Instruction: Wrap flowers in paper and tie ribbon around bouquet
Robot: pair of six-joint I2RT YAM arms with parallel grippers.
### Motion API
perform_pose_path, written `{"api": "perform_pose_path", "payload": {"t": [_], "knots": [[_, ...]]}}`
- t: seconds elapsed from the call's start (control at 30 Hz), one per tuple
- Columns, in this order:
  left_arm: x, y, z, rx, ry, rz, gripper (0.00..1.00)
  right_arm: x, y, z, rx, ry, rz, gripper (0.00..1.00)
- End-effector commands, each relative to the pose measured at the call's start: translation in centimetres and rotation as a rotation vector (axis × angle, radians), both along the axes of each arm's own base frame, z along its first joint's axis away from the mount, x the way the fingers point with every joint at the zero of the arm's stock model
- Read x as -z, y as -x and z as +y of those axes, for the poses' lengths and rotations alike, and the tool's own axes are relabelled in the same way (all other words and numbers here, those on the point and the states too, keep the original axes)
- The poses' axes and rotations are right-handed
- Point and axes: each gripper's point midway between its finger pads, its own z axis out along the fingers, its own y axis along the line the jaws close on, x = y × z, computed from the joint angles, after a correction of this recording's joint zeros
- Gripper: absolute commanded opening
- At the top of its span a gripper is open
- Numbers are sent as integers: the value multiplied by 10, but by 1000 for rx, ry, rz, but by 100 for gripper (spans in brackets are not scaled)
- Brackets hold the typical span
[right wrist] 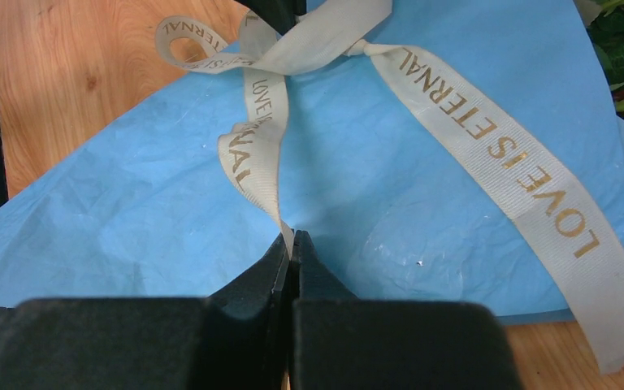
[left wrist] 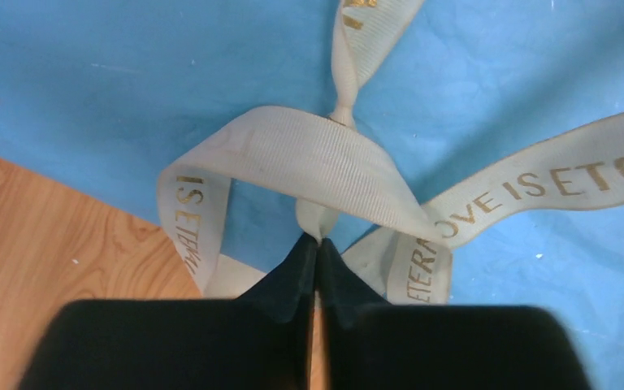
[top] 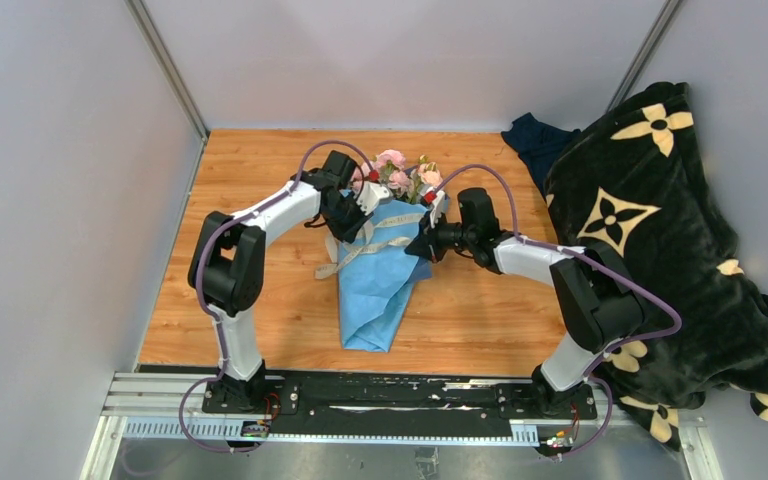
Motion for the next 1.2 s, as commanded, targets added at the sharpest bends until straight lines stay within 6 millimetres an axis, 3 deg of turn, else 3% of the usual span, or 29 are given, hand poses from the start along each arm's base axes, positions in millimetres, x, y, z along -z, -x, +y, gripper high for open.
{"api": "perform_pose_path", "payload": {"t": [0.0,0.2,0.3,0.4,0.5,0.63,0.73,0.83,0.93,1.03,1.1,1.17], "knots": [[-16,2,0,5,19,-32,0,-1,-4,-11,38,5,20,0],[-98,3,16,-52,-20,-206,0,10,-12,-13,44,25,59,0],[-126,20,14,-1,-85,-271,0,17,-15,-11,38,37,84,0],[-126,40,4,62,-97,-244,0,18,-16,-9,27,47,96,3],[-114,44,-1,72,-85,-200,0,10,-10,-9,-21,57,112,37],[-102,43,-11,63,-55,-160,0,-20,5,-10,-119,-12,108,59],[-98,37,-15,46,-45,-168,0,-39,22,-8,-228,-58,118,61],[-97,36,-19,43,-28,-164,0,-52,19,8,-221,-119,148,60],[-98,36,-19,41,-23,-163,0,-50,-1,29,-79,-139,211,53],[-98,38,-17,37,-26,-163,0,-47,-26,36,148,-173,269,52],[-98,39,-17,29,-21,-164,0,-55,-41,29,278,-202,264,51],[-99,38,-17,11,-12,-170,0,-56,-51,9,415,-145,218,51]]}}
